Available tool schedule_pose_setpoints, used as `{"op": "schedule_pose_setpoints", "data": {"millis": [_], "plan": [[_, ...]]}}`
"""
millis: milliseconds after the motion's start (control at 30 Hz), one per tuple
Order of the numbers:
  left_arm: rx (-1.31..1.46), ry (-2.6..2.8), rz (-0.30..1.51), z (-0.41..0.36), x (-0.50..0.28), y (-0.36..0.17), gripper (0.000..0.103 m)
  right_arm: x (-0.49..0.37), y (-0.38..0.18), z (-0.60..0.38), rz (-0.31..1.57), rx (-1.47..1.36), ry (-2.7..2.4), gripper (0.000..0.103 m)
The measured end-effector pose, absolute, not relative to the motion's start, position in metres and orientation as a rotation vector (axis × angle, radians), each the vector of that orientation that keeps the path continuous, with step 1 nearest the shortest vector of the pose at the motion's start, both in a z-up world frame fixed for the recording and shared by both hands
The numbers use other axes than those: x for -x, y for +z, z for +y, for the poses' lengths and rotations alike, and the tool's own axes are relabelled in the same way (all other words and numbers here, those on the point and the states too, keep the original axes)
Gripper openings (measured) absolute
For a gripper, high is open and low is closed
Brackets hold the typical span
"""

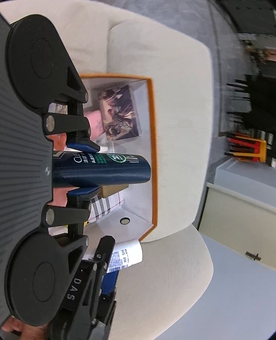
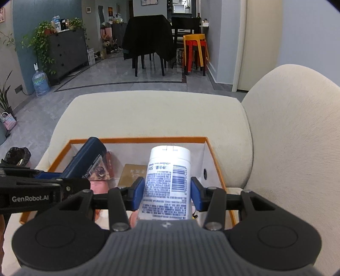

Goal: Organize rigid objects
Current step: 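Lower the white bottle and navy spray can into the shoebox, then open both tools to release the bottle and spray can in the shoebox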

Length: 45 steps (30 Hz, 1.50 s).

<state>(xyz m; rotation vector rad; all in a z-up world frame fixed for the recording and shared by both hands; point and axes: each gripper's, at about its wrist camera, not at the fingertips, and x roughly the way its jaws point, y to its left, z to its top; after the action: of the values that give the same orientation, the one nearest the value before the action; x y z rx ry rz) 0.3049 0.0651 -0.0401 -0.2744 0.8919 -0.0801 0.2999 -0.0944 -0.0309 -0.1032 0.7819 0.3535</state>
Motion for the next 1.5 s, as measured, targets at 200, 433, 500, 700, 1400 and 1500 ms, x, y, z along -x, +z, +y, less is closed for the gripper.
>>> {"op": "schedule_pose_setpoints", "data": {"millis": [200,433,500,700,1400,1500], "plan": [[0.292,-0.051,0.944,0.067,-0.318,-0.059,0.038,-0.317,-0.051,-0.088,0.829,0.120,0.350,0.046],[0.302,-0.013,0.984,0.064,-0.330,-0.074,0.038,-0.334,-0.072,-0.082,0.885,0.142,0.339,0.046],[0.317,-0.006,0.993,0.064,-0.332,-0.078,0.038,-0.339,-0.078,-0.082,0.900,0.141,0.337,0.046],[0.322,0.010,1.007,0.060,-0.338,-0.087,0.038,-0.351,-0.089,-0.080,0.917,0.153,0.329,0.046],[0.307,0.008,0.969,0.059,-0.326,-0.068,0.039,-0.351,-0.083,-0.086,0.904,0.146,0.310,0.047],[0.299,0.001,0.957,0.060,-0.322,-0.058,0.039,-0.347,-0.077,-0.086,0.898,0.145,0.314,0.047]]}}
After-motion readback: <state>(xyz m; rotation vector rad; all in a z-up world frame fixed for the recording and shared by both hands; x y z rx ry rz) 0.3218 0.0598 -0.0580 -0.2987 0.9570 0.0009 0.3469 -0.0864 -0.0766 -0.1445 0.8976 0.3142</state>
